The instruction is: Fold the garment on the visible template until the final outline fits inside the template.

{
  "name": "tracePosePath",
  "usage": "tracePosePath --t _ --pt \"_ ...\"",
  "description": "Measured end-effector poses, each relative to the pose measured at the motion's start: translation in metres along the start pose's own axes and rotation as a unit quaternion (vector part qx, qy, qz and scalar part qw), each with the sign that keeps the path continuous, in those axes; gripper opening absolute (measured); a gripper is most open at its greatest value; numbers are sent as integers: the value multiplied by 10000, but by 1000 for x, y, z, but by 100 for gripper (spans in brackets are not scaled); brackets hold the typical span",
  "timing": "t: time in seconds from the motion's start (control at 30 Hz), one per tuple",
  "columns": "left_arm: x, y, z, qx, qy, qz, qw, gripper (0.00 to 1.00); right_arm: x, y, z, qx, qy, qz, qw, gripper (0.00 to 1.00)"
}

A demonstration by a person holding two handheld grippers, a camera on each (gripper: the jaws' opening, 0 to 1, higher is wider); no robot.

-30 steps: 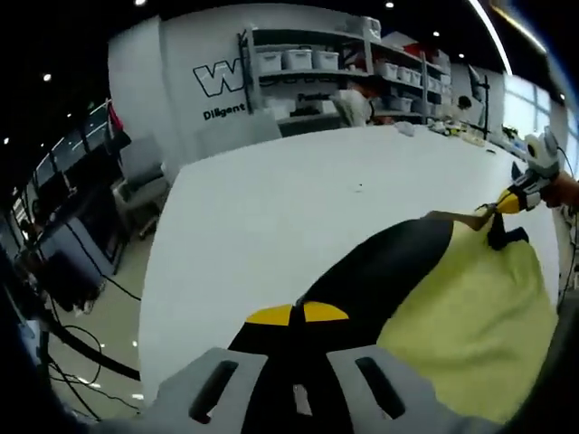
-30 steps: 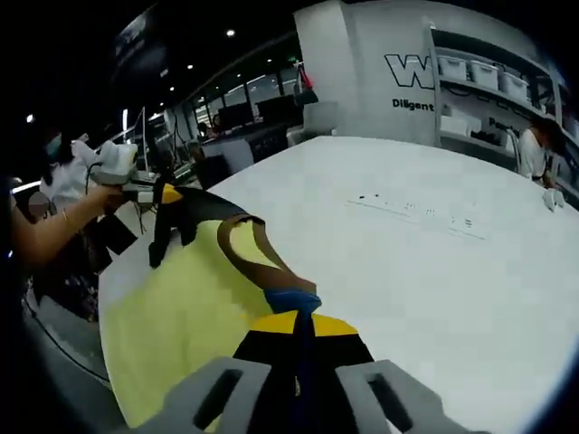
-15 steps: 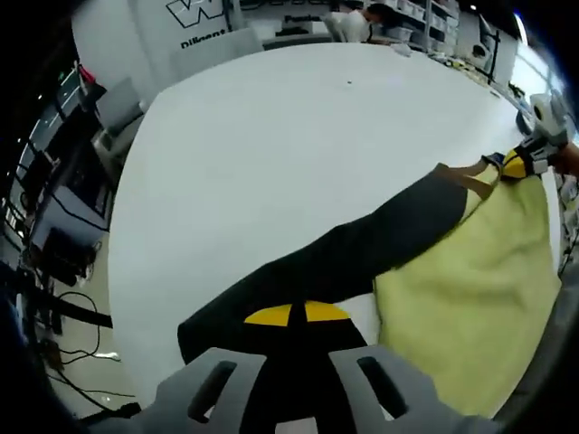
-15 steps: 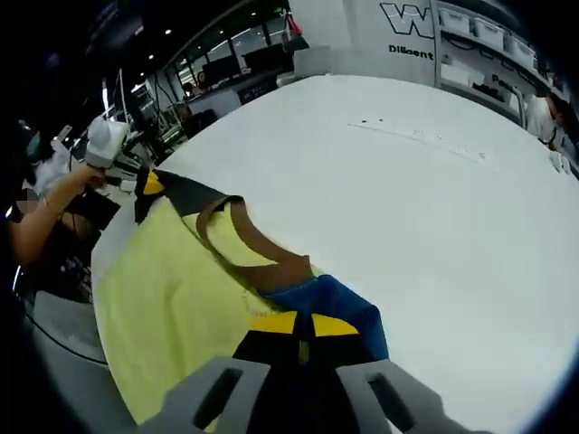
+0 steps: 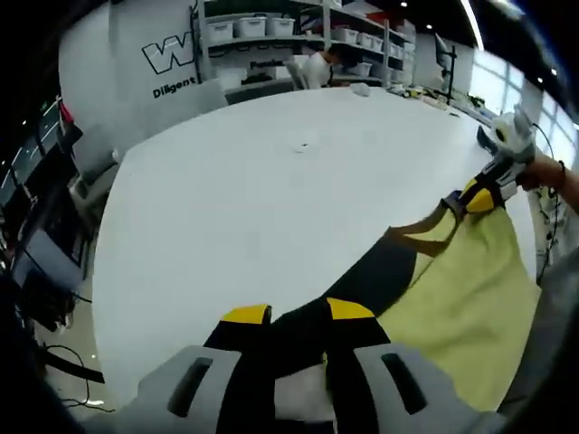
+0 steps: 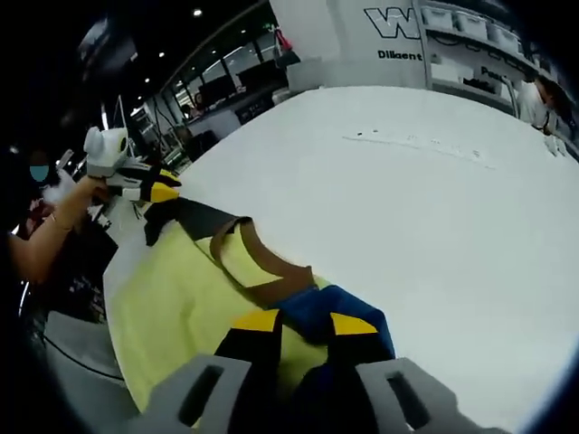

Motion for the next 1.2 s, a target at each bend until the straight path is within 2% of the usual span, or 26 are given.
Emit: tracePosePath --t 0.13,0.23,0.33,0.43,0.6,0.8,0.93,1.1,1.2 --pt "1 12 15 -305 44 94 9995 24 0 2 0 -33 9 -25 10000 14" --pt "2 17 18 -404 101 90 9991 21 1 3 1 -52 17 -15 10000 13" --pt "3 17 17 -418 113 55 9990 16 1 3 2 -58 69 -42 10000 8" --pt "3 18 16 -450 73 110 9989 5 -1 3 3 -59 46 -56 10000 0" --pt "5 18 14 -454 45 159 9988 4 -3 2 1 -31 83 -130 9999 0" --pt "7 8 0 -234 -18 201 9995 4 -5 -11 -9 193 121 -217 9995 0" --pt "5 -2 -9 15 -120 209 9997 4 -6 -29 -14 358 227 -345 9985 0" --pt "-6 -17 -19 420 -466 203 9978 4 -4 -60 -15 612 352 -473 9964 0" --pt "-16 -27 -26 737 -681 23 9949 4 1 -76 -9 682 494 -564 9949 0"
Point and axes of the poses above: the point that each gripper's makers call its tool centre point, and the gripper's own axes: z roughly forward along the fingers, x roughly to its right, y roughly out of its underside, the point moved 4 cm from there along -z, roughly backward along the fingers, and after that the axes turned 10 degrees about y, right-handed, at the moved point
